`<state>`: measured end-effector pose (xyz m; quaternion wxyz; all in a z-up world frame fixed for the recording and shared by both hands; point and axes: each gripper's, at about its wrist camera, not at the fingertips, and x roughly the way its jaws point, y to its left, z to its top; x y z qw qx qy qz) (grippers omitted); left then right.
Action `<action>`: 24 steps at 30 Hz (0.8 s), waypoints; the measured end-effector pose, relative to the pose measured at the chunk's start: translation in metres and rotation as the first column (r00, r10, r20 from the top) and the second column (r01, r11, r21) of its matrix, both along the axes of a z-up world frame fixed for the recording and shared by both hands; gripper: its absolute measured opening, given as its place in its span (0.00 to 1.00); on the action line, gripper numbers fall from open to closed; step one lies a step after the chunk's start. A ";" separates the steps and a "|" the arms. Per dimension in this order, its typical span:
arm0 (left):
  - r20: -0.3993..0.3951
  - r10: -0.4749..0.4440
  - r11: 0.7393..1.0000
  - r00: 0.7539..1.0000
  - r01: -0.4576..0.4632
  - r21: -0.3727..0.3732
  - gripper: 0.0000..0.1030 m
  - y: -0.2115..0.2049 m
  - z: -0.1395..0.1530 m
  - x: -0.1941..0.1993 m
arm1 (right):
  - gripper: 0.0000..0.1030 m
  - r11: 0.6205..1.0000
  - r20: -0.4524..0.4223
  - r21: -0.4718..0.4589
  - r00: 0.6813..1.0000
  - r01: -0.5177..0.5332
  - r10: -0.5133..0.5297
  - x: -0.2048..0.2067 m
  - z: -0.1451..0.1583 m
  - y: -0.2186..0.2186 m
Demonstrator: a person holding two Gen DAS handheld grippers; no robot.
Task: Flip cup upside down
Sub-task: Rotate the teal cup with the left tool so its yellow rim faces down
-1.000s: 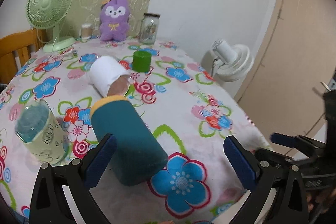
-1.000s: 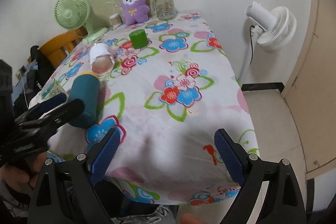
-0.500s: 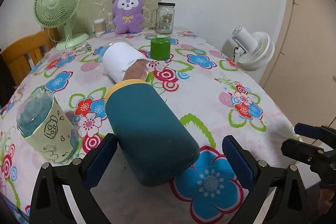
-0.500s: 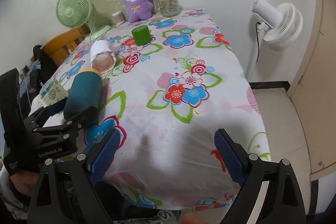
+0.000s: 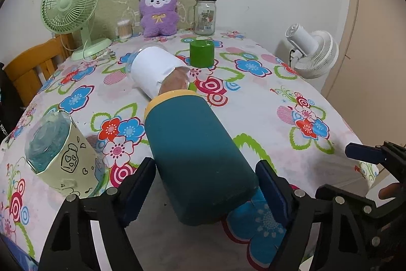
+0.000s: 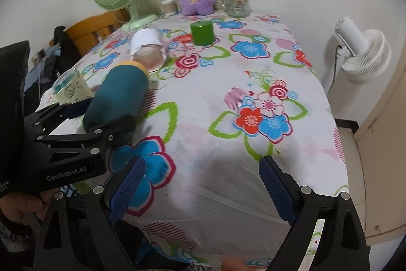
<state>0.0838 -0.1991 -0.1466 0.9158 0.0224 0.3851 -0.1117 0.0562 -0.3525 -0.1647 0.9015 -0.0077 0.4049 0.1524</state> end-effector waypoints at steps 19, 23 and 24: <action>0.068 -0.047 0.998 0.997 0.049 -0.030 0.69 0.017 0.059 -0.011 | 0.90 0.994 0.010 -0.004 0.994 -0.107 0.107 -0.006 0.003 0.035; 0.089 -0.051 0.998 0.995 0.054 -0.034 0.68 0.019 0.069 -0.011 | 0.90 0.992 0.017 -0.012 0.992 -0.125 0.125 -0.007 0.007 0.043; 0.091 -0.051 0.998 0.995 0.054 -0.035 0.68 0.020 0.070 -0.011 | 0.90 0.992 0.019 -0.013 0.991 -0.129 0.129 -0.007 0.007 0.045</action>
